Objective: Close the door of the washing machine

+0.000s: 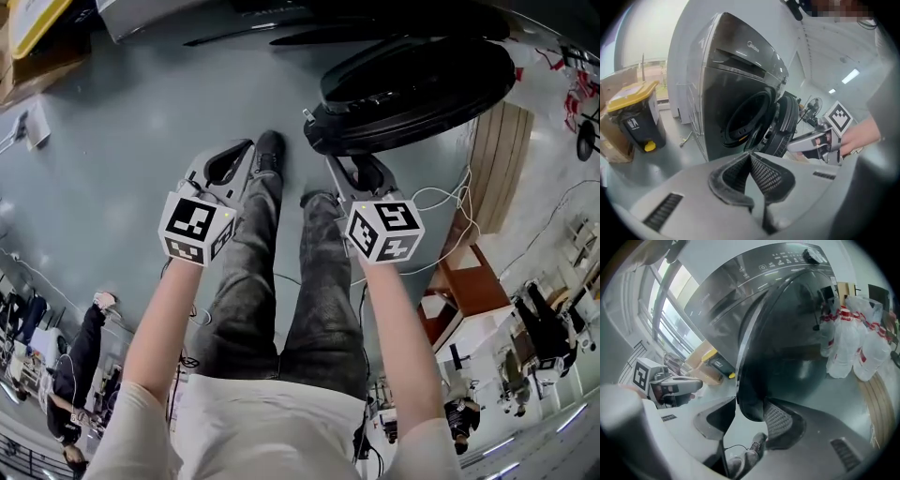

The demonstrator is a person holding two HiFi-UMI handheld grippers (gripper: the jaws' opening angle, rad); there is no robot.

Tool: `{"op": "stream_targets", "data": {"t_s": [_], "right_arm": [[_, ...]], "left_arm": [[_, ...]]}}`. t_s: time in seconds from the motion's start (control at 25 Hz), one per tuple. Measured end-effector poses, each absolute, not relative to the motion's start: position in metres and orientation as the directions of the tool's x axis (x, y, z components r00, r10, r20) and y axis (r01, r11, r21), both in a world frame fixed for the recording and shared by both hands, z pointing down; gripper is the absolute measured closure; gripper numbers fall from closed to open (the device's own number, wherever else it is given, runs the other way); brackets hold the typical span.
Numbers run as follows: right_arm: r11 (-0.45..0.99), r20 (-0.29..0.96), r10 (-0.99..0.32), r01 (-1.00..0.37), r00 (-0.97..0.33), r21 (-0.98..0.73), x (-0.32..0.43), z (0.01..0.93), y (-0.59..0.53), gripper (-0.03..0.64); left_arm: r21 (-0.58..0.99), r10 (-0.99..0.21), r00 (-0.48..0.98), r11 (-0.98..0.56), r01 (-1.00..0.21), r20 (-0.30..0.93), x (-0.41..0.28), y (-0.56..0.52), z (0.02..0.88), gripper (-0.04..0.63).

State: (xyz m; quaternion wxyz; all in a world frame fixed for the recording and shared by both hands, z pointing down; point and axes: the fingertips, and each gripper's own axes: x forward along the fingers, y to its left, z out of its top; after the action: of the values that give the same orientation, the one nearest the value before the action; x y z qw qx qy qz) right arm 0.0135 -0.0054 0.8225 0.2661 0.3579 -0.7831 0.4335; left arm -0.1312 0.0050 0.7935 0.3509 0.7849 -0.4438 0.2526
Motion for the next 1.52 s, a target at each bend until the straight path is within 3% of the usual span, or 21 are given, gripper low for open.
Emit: {"op": "stream_targets", "data": {"t_s": [0.6,1.52], "right_arm": [[0.492,0.660,-0.378,-0.745,-0.649,-0.450,-0.038,0.803,-0.066,0.449],[0.345,0.642,-0.556,-0.850,-0.528,-0.399,-0.080,0.800,-0.134,0.518]], "left_arm": [[0.331,-0.579,0.461,-0.321,-0.887,0.673,-0.169,-0.007,0.781,0.586],[0.339,-0.606,0.455,-0.303,-0.891,0.653,-0.208,-0.029,0.771,0.586]]}}
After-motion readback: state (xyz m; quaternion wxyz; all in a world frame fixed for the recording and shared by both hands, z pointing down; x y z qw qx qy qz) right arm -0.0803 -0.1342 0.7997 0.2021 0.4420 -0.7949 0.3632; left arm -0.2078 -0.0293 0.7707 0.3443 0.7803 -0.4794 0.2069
